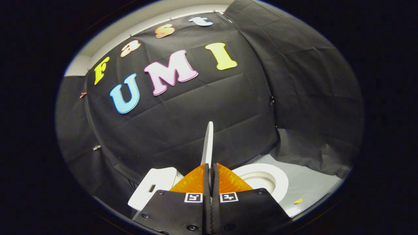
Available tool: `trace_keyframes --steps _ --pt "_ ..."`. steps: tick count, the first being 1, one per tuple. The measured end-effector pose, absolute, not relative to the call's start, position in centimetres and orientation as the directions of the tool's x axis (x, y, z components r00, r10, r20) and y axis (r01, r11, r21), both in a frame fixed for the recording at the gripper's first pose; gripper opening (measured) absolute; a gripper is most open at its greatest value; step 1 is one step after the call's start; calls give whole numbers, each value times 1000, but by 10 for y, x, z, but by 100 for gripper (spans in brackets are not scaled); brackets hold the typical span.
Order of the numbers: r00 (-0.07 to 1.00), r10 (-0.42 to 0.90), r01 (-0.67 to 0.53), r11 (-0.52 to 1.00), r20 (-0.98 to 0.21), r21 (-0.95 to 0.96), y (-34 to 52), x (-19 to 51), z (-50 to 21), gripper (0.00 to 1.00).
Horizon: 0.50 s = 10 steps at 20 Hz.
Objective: Open the toilet lid.
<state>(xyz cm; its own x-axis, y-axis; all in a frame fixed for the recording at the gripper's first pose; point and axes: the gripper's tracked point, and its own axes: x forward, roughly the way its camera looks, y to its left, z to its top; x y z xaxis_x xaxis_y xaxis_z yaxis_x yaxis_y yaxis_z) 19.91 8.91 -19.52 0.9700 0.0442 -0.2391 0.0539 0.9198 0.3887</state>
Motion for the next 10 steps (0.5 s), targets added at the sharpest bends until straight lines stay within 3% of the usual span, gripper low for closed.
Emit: trace_keyframes --steps 10 --pt "977 99 -71 986 -190 149 200 189 -151 5"
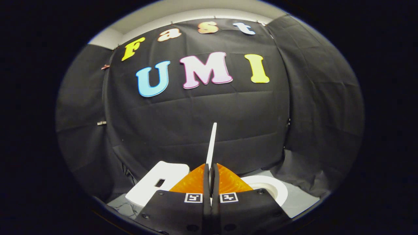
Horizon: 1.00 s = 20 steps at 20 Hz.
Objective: Open the toilet lid.
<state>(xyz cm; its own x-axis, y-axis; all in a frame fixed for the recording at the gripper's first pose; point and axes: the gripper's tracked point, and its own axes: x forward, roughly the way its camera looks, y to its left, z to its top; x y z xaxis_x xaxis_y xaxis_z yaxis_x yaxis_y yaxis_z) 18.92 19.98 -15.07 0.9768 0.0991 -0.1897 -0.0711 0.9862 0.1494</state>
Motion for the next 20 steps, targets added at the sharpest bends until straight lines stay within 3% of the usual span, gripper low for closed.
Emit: trace_keyframes --steps 20 --pt "928 306 -325 943 -211 -64 355 172 -152 5"
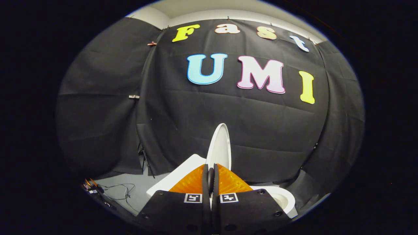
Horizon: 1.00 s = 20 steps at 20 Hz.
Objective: Open the toilet lid.
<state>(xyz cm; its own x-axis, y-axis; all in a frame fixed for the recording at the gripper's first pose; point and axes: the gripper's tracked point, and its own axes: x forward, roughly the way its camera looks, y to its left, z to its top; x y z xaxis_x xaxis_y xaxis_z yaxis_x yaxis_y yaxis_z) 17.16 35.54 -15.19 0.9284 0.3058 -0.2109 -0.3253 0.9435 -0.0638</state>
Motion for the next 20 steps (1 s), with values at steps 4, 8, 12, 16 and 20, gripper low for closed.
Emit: trace_keyframes --steps 4,8,12,16,20 --pt "925 315 -334 941 -212 -57 360 171 -150 5" --pt "912 349 -370 927 -215 -65 367 168 -145 18" --pt "908 400 -407 913 -125 -28 368 149 -99 79" --pt "912 407 -408 913 -48 -1 346 128 -53 98" --pt "925 380 -380 925 3 26 305 101 -11 98"
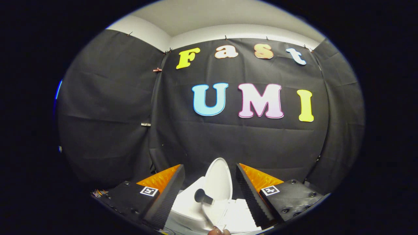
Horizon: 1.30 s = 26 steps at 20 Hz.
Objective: Open the toilet lid.
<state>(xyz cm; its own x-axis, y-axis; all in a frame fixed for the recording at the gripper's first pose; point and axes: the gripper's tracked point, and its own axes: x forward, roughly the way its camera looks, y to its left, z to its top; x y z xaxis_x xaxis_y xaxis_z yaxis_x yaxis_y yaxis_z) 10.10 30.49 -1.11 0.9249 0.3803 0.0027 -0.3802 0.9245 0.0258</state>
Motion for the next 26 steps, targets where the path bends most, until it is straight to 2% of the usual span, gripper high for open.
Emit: trace_keyframes --steps 7,14,26 --pt "946 313 -318 947 88 46 224 48 42 98" --pt "970 233 -237 970 71 51 153 20 43 98" --pt "973 217 -222 973 84 58 138 5 39 98"
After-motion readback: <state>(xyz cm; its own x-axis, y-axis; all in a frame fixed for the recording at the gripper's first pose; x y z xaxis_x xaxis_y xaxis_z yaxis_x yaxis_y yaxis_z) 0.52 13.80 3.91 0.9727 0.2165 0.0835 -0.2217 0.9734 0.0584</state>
